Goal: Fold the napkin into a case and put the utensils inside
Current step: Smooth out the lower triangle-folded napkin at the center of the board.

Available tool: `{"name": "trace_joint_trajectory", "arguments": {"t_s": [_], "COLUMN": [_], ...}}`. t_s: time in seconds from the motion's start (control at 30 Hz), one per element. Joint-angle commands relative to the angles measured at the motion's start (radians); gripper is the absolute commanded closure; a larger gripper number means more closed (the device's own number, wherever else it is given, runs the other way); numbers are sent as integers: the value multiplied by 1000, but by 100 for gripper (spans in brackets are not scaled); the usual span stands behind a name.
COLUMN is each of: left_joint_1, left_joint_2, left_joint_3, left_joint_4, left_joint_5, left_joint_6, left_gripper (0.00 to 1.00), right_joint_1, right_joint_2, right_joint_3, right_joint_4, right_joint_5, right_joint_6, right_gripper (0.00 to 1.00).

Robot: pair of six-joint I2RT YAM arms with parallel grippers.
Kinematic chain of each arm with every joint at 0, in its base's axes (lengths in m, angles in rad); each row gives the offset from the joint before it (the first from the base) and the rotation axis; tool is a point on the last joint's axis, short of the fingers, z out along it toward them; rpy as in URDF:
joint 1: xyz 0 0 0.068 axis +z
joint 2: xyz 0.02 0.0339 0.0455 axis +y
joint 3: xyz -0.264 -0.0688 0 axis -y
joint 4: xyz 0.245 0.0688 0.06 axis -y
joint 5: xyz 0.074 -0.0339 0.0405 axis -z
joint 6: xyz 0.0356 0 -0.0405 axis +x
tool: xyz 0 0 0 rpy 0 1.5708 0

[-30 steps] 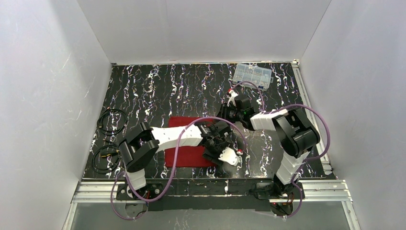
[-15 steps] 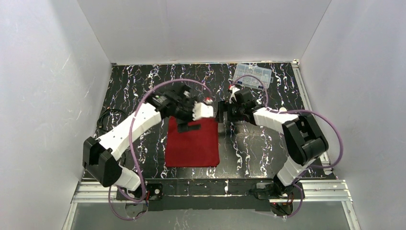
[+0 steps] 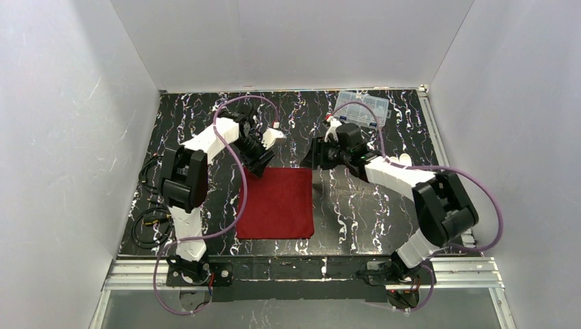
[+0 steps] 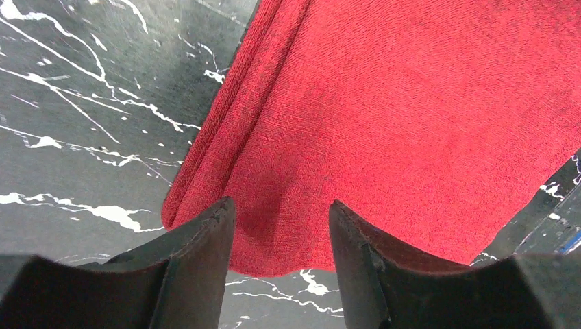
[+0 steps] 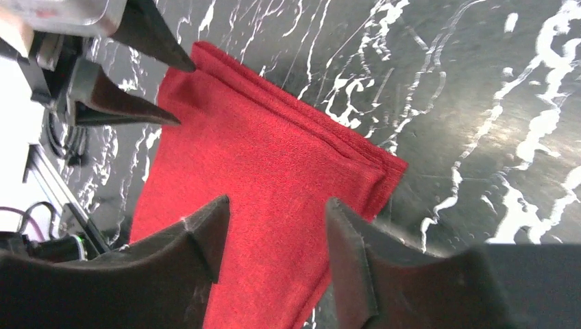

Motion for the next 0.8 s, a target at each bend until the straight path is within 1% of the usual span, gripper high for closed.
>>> {"name": "trace_joint_trajectory", "arguments": {"t_s": [0.0,0.07,0.13,0.3,0.43,0.63,0.77], "left_joint_1": [12,21,30,40,47,52,55], "left_joint_2": [25,38,38,36,25,-39,-56], "left_joint_3": [39,35,25,-4,-38,-136,-157], "left_joint_4": [-37,-22,-8,10,43,196,269], "left_joint_5": [37,30,25,2,-38,-173,-250], "left_joint_6": [-58,-64,-60,-33,0,111,139], "left_gripper": [50,51,52,52,53,53,54], "right_joint_1": [51,61,63,64,57,40,35], "right_joint_2": [115,161,206,316,371,390,398], "right_joint_3": [46,73,87,101,99,47,10], "right_joint_4": [87,89,109,174,188,207,230], "right_joint_5": [-71,-75,-82,-104,-92,-82,-85], "right_joint_6": [50,51,59,98,103,94,93], "right_gripper": [51,64,70,75,78,78,78]}}
